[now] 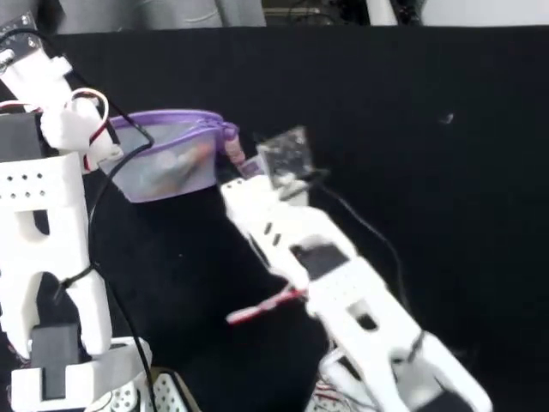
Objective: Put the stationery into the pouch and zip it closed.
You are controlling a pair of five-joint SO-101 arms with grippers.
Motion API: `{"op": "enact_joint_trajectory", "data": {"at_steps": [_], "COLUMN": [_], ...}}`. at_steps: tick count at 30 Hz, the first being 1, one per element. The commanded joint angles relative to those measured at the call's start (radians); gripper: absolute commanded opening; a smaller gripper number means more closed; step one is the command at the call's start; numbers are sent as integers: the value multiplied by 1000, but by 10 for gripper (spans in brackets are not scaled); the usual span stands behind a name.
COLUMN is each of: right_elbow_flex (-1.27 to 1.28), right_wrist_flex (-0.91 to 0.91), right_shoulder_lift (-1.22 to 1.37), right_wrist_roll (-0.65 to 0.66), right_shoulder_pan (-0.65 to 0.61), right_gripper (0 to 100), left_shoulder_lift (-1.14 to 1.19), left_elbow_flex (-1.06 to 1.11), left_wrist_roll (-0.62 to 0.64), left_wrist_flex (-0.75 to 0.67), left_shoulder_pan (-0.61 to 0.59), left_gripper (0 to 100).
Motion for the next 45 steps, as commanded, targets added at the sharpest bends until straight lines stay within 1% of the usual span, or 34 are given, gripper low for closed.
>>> {"op": "enact_joint_trajectory", "data": {"at_steps": [1,6,11,14,18,21,23,25,31,36,41,45], "right_elbow_flex": [-119,-134,-131,-131,-127,-124,-122,-122,-97,-93,-119,-124], "right_wrist_flex": [-25,-41,-97,-98,-97,-97,-97,-97,-95,-94,12,166], "right_shoulder_lift": [116,119,128,128,128,128,128,128,119,119,70,-96], "right_wrist_roll": [11,11,14,81,152,193,199,201,292,305,307,307], "right_shoulder_pan": [0,58,80,66,15,-18,-21,-17,-23,-23,-23,-23], "right_gripper": [208,208,208,208,201,123,56,14,11,11,11,11], "left_shoulder_lift": [-18,-18,-18,-18,-18,-18,-18,-18,-18,-18,-18,-18], "left_elbow_flex": [-5,-5,-5,-5,-5,-5,-4,-4,-4,13,12,12], "left_wrist_roll": [8,8,8,8,8,8,8,8,8,8,3,3], "left_wrist_flex": [3,3,3,3,3,3,3,3,3,2,2,2], "left_shoulder_pan": [-8,-8,-8,-8,-8,-8,-8,-8,-10,-10,-15,-16], "left_gripper": [30,30,30,30,30,30,30,30,30,30,30,30]}}
